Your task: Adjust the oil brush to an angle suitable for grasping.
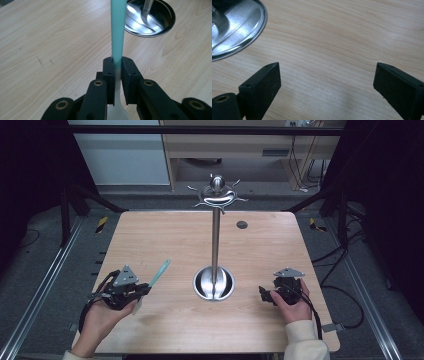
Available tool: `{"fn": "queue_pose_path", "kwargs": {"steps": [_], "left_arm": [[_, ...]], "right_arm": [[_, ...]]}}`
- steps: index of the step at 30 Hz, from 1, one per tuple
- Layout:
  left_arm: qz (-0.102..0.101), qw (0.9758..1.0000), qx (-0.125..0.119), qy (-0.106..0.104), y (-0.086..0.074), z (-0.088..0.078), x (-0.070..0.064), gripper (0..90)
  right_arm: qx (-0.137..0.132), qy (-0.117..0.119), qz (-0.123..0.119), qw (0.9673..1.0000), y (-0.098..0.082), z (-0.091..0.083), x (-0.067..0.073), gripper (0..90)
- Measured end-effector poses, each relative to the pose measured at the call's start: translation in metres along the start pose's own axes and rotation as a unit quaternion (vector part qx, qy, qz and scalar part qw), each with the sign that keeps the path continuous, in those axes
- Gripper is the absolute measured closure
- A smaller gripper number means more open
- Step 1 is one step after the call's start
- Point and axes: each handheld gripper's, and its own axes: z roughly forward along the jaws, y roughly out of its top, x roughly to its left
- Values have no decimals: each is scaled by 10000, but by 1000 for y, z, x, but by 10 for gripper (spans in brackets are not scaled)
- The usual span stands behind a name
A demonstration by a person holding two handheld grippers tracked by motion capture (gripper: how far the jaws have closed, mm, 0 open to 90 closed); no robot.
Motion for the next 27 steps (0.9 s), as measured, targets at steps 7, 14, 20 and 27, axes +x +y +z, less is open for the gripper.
{"fn": "queue_pose_path", "kwargs": {"steps": [7, 14, 20, 27], "left_arm": [[-43, 9996, -291, 54, 4, -8, -2, 818], [-72, 9986, -497, 171, 9, -16, -1, 818], [-39, 9977, -639, 211, 17, -23, -1, 818], [-37, 9957, -891, 249, 30, -31, -1, 818]], "right_arm": [[17, 35, 45, 10000, -1, 0, 0, 82], [-31, 13, 79, 10000, -1, -1, -1, 82], [-143, 8, 61, 9999, 1, -3, 0, 82], [-238, -4, 119, 9996, 1, -4, -1, 81]]}}
